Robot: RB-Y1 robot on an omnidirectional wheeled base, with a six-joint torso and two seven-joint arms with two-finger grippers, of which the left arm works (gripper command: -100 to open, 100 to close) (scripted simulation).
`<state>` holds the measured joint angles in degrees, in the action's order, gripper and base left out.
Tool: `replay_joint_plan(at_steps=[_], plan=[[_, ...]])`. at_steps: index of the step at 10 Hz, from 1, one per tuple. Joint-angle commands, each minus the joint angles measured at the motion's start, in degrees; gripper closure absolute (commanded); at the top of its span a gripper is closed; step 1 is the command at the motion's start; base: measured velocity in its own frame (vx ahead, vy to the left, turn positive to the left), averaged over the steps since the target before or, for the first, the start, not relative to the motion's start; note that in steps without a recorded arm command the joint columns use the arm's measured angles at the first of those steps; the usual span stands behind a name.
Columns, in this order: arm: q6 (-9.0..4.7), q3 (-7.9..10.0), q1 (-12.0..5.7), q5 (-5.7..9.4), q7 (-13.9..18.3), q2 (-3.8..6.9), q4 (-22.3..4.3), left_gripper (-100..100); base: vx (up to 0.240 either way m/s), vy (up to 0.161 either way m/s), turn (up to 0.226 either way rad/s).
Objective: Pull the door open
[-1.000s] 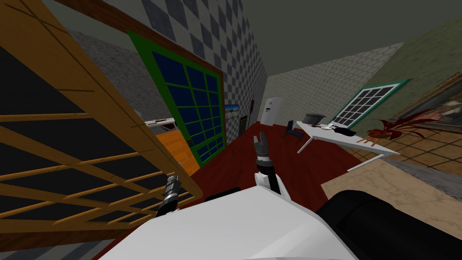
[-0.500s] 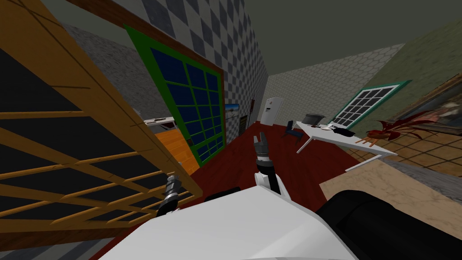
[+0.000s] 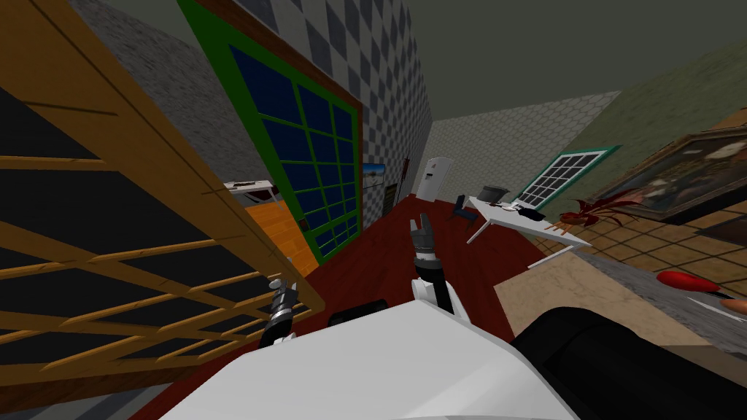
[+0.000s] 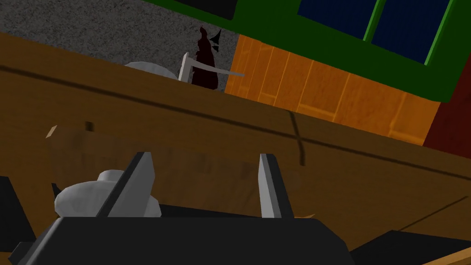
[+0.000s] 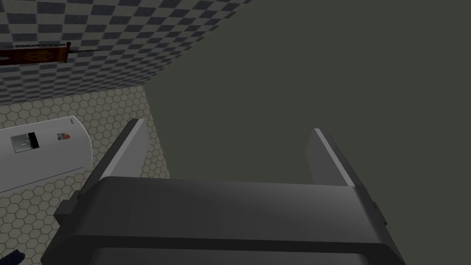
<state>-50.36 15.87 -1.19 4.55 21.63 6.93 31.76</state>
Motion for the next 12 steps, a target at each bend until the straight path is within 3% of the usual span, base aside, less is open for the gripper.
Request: replay_joint_plan(at_steps=[1,2,6,9,11,12], plan=[[0.18,0.21,0.12,1.02,2.50,0.51,1.46,-100,-0.076,0.012,-0.062],[0.18,0.21,0.12,1.02,2.50,0.51,1.46,-100,-0.051,0.016,-0.022],[0.32,-1.05,-0.82,3.14,9.18,0.41,1.40,-100,-0.086,0.043,-0.073],[0.32,-1.05,-0.82,3.14,9.81,0.41,1.34,-100,-0.030,0.003,0.002],[0.41,-1.78,-1.36,4.37,13.60,0.35,1.36,-100,-0.060,0.016,-0.074],[0.41,-1.78,-1.36,4.37,14.00,0.35,1.36,-100,-0.061,0.023,-0.065]])
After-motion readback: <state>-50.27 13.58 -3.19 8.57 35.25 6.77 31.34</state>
